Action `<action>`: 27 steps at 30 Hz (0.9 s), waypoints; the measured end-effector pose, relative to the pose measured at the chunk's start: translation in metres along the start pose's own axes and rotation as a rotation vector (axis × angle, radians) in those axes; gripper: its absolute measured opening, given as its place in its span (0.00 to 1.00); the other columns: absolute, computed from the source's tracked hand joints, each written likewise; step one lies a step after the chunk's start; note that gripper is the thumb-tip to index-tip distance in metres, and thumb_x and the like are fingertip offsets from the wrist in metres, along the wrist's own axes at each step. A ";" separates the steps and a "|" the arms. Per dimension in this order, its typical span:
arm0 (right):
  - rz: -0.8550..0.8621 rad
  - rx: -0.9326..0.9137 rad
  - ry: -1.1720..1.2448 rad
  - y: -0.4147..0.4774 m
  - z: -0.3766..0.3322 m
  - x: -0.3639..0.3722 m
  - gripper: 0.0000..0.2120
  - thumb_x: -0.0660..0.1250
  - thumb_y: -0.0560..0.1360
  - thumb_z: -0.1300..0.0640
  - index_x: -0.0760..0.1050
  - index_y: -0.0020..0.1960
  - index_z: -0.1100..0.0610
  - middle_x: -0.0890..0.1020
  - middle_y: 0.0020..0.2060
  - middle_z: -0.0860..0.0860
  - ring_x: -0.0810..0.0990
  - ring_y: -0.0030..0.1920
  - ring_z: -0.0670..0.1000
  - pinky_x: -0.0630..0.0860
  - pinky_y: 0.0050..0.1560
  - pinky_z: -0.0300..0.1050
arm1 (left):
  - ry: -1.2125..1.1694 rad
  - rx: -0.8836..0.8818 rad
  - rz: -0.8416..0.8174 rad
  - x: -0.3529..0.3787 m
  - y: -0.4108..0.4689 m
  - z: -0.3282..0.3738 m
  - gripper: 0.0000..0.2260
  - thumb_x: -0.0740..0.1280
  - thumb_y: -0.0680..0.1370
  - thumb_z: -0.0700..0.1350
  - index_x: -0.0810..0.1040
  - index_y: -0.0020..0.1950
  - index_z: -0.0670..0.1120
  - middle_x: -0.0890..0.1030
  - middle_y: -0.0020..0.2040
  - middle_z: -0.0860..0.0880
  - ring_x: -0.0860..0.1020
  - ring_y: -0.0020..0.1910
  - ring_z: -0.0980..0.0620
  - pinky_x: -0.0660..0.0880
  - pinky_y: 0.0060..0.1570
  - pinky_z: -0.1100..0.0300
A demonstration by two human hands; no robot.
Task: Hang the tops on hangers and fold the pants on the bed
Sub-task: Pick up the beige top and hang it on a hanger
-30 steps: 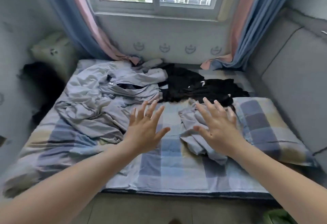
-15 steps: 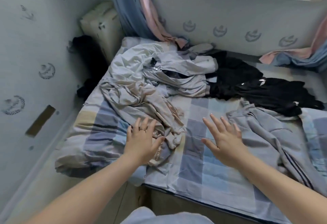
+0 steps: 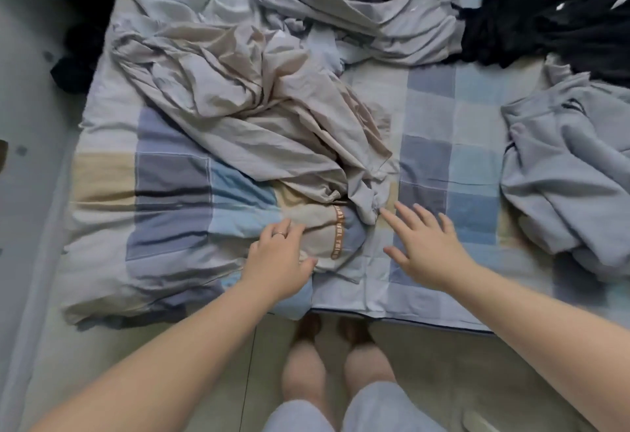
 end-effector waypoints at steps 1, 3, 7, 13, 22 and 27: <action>-0.021 -0.005 0.021 0.020 -0.004 0.016 0.33 0.53 0.82 0.38 0.43 0.81 0.41 0.49 0.81 0.46 0.49 0.80 0.54 0.51 0.75 0.62 | -0.033 -0.018 -0.012 0.013 0.018 -0.007 0.30 0.63 0.79 0.59 0.60 0.78 0.52 0.60 0.80 0.47 0.57 0.77 0.44 0.63 0.71 0.47; -0.035 -0.038 0.052 0.062 -0.015 0.044 0.34 0.56 0.81 0.40 0.44 0.81 0.42 0.50 0.81 0.46 0.51 0.79 0.54 0.55 0.74 0.61 | -0.090 -0.052 -0.027 0.038 0.054 -0.019 0.29 0.64 0.80 0.56 0.60 0.79 0.52 0.59 0.80 0.47 0.57 0.78 0.43 0.63 0.72 0.46; 0.039 -0.126 0.140 0.143 -0.037 0.078 0.36 0.63 0.79 0.46 0.48 0.81 0.46 0.57 0.80 0.49 0.60 0.76 0.57 0.65 0.71 0.59 | -0.067 0.023 0.078 0.068 0.127 -0.031 0.29 0.67 0.78 0.49 0.63 0.77 0.54 0.54 0.82 0.47 0.56 0.78 0.42 0.62 0.73 0.43; 0.155 -0.064 0.264 0.220 -0.056 0.095 0.31 0.68 0.76 0.45 0.62 0.76 0.47 0.67 0.70 0.53 0.68 0.67 0.61 0.75 0.57 0.61 | 0.018 0.081 0.367 0.063 0.201 -0.046 0.26 0.69 0.77 0.50 0.69 0.75 0.56 0.62 0.79 0.47 0.60 0.75 0.41 0.63 0.69 0.43; 0.226 0.001 0.525 0.187 -0.050 0.059 0.08 0.63 0.81 0.55 0.79 0.54 0.56 0.78 0.56 0.53 0.76 0.56 0.60 0.75 0.53 0.57 | 0.007 0.015 0.261 0.054 0.170 -0.034 0.10 0.60 0.84 0.52 0.79 0.59 0.52 0.74 0.62 0.50 0.69 0.62 0.43 0.66 0.57 0.50; 0.182 -0.012 0.692 0.093 -0.050 0.021 0.06 0.61 0.81 0.59 0.76 0.48 0.58 0.78 0.39 0.52 0.75 0.43 0.54 0.73 0.44 0.49 | -0.123 0.039 0.266 0.031 0.084 0.003 0.08 0.59 0.83 0.47 0.77 0.55 0.50 0.73 0.67 0.54 0.67 0.67 0.47 0.64 0.61 0.52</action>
Point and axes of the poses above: each hand's wrist, its own y-axis towards the middle knuckle, its own x-axis out of the palm, z = x × y, the point moved 6 cm from there along y, towards the middle knuckle
